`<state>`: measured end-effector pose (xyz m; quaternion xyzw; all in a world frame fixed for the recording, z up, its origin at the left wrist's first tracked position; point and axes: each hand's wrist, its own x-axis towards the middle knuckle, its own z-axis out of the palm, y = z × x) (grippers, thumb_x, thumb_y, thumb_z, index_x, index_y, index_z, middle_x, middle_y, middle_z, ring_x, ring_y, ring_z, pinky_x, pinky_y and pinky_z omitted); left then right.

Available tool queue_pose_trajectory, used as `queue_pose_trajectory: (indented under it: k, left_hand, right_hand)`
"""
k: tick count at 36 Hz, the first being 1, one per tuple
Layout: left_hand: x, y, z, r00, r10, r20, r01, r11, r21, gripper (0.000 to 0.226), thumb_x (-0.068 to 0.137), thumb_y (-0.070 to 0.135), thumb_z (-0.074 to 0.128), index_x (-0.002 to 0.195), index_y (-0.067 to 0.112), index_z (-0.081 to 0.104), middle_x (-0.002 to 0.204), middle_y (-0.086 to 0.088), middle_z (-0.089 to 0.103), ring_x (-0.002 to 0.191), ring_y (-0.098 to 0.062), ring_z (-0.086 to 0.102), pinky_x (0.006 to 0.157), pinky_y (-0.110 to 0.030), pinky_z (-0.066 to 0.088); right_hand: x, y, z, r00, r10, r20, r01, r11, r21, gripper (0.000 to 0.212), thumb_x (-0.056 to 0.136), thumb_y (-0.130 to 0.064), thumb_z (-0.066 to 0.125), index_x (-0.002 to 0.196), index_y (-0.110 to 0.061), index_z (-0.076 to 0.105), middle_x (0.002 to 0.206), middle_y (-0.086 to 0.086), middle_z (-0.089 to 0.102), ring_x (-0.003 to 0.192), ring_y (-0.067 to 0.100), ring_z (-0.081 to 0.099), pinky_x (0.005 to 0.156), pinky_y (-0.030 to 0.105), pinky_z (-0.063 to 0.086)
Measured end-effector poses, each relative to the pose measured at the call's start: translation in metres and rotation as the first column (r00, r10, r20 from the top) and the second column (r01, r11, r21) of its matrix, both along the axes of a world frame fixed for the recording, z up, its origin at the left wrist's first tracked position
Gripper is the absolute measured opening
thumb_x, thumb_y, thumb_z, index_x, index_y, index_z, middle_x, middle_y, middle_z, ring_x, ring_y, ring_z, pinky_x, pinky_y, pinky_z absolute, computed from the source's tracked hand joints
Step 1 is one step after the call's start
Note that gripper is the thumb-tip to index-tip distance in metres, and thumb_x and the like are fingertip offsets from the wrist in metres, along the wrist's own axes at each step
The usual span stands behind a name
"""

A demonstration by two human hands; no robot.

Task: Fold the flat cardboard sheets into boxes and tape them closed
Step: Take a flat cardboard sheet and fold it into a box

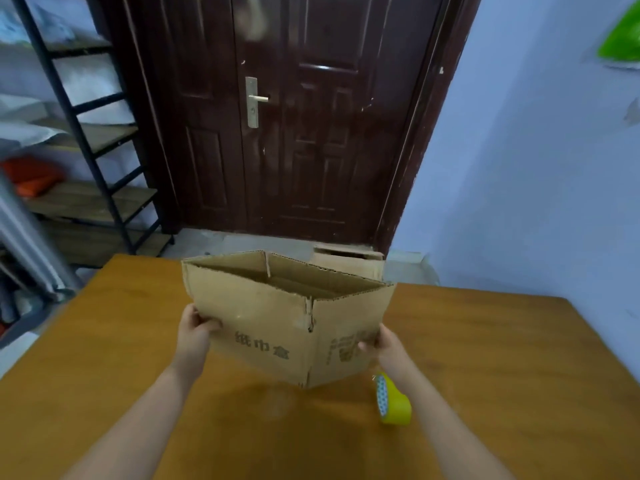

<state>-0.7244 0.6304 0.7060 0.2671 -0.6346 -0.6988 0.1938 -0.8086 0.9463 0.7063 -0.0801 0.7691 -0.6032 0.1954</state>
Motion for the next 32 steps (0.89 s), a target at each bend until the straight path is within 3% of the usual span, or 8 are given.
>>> queue_pose_trajectory:
  k: [6,9,12,16,19,24,29,32]
  left_hand:
    - [0.012,0.018,-0.027,0.995,-0.016,0.096,0.014,1.000,0.020,0.045,0.083,-0.019,0.040,0.119,0.007,0.047,0.105,-0.006,0.053,0.099,-0.023,0.049,0.077,-0.033,0.044]
    - [0.013,0.026,-0.037,0.987,-0.020,0.157,0.023,1.000,-0.019,0.042,0.085,-0.017,0.041,0.109,0.015,0.051,0.104,-0.006,0.053,0.095,-0.020,0.050,0.074,-0.028,0.045]
    - [0.016,0.036,-0.045,0.988,-0.027,0.151,0.033,0.999,-0.032,0.048,0.083,-0.020,0.043,0.106,0.021,0.053,0.105,-0.003,0.056,0.097,-0.018,0.052,0.084,-0.034,0.046]
    - [0.024,0.049,-0.046,0.987,-0.038,0.154,0.056,0.991,-0.118,0.050,0.084,-0.018,0.046,0.100,0.029,0.049,0.101,0.006,0.053,0.096,-0.017,0.051,0.085,-0.036,0.044]
    - [0.032,0.051,-0.049,0.972,-0.127,0.197,0.172,0.956,-0.236,0.052,0.084,-0.010,0.057,0.114,0.030,0.045,0.105,0.007,0.053,0.102,-0.020,0.052,0.082,-0.034,0.045]
    - [0.047,0.043,-0.053,0.912,-0.284,0.297,0.393,0.811,-0.433,0.075,0.077,0.003,0.072,0.115,0.053,0.032,0.100,0.029,0.052,0.091,0.002,0.049,0.074,-0.016,0.047]
    - [0.052,0.017,-0.060,0.746,-0.327,0.580,0.636,0.608,-0.475,0.058,0.081,0.021,0.070,0.119,0.043,0.032,0.109,0.019,0.043,0.100,-0.012,0.045,0.080,-0.030,0.044]
    - [0.051,-0.005,-0.058,0.717,-0.323,0.618,0.656,0.612,-0.441,0.048,0.076,0.020,0.064,0.114,0.033,0.037,0.103,0.024,0.042,0.095,-0.014,0.047,0.079,-0.035,0.044]
  right_hand:
    - [0.017,-0.001,-0.035,0.999,-0.015,0.048,0.016,1.000,-0.009,0.044,0.088,0.020,0.041,0.123,-0.005,0.048,0.120,0.012,0.054,0.107,0.026,0.054,0.080,0.022,0.052]
    - [0.019,-0.001,-0.053,1.000,-0.005,0.029,0.005,1.000,-0.004,0.050,0.087,0.021,0.038,0.124,-0.011,0.047,0.123,0.009,0.054,0.106,0.017,0.052,0.079,0.016,0.049]
    - [0.017,0.000,-0.068,0.993,-0.064,0.102,0.066,0.998,-0.011,0.044,0.091,0.016,0.039,0.120,-0.016,0.045,0.114,0.004,0.051,0.104,0.015,0.047,0.069,0.008,0.047]
    - [0.015,0.001,-0.083,0.986,-0.164,0.008,0.164,0.986,-0.028,0.049,0.087,0.026,0.034,0.122,-0.006,0.048,0.119,0.009,0.049,0.095,0.009,0.051,0.068,0.013,0.050]
    - [0.010,-0.002,-0.083,0.960,-0.262,0.100,0.266,0.964,-0.024,0.036,0.093,0.014,0.039,0.119,-0.007,0.049,0.108,0.007,0.053,0.089,0.012,0.050,0.071,0.015,0.049]
    - [-0.007,-0.007,-0.097,0.927,-0.299,0.226,0.298,0.954,0.042,0.029,0.095,-0.006,0.050,0.124,-0.006,0.053,0.125,0.017,0.057,0.111,0.032,0.055,0.098,0.051,0.045]
    - [-0.020,-0.016,-0.082,0.903,-0.340,0.262,0.332,0.940,0.075,0.030,0.098,-0.018,0.048,0.121,-0.003,0.057,0.112,0.011,0.061,0.106,0.030,0.056,0.092,0.044,0.046]
    - [-0.014,-0.016,-0.061,0.869,-0.390,0.306,0.406,0.914,0.012,0.024,0.099,-0.016,0.045,0.117,-0.004,0.056,0.105,0.011,0.060,0.093,0.025,0.058,0.079,0.038,0.049]
